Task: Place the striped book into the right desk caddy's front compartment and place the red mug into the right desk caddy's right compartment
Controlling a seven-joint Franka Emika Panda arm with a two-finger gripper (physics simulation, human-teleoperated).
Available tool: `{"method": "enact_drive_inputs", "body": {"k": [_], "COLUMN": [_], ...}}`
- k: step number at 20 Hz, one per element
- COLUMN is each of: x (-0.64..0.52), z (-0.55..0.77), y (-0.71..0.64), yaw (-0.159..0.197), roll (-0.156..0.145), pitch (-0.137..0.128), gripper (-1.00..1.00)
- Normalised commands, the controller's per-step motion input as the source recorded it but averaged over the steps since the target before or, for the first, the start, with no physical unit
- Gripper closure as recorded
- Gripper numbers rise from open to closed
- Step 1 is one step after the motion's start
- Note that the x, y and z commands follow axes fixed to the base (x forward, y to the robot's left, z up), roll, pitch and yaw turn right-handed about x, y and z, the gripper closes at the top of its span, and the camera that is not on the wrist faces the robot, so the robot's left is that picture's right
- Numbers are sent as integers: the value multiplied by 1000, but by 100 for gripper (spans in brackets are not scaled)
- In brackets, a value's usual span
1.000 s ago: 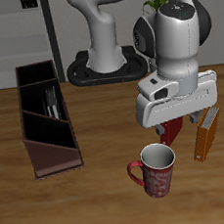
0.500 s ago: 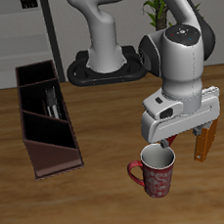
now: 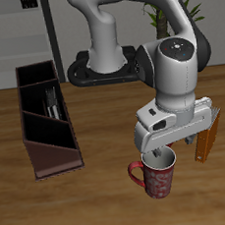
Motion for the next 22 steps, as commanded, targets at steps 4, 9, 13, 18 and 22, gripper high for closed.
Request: {"method": "enact_drive_inputs", "body": {"k": [4, 9, 13, 18, 22], "x": [-7, -12, -2, 40, 34], "z": [-153, -154, -287, -274, -96], "y": [-61, 3, 40, 12, -45], "yaw": [13, 5, 20, 11, -14], "roll": [3, 6, 3, 10, 2], "pitch": [16, 22, 38, 37, 21], "gripper": [-100, -100, 100, 100, 100]}}
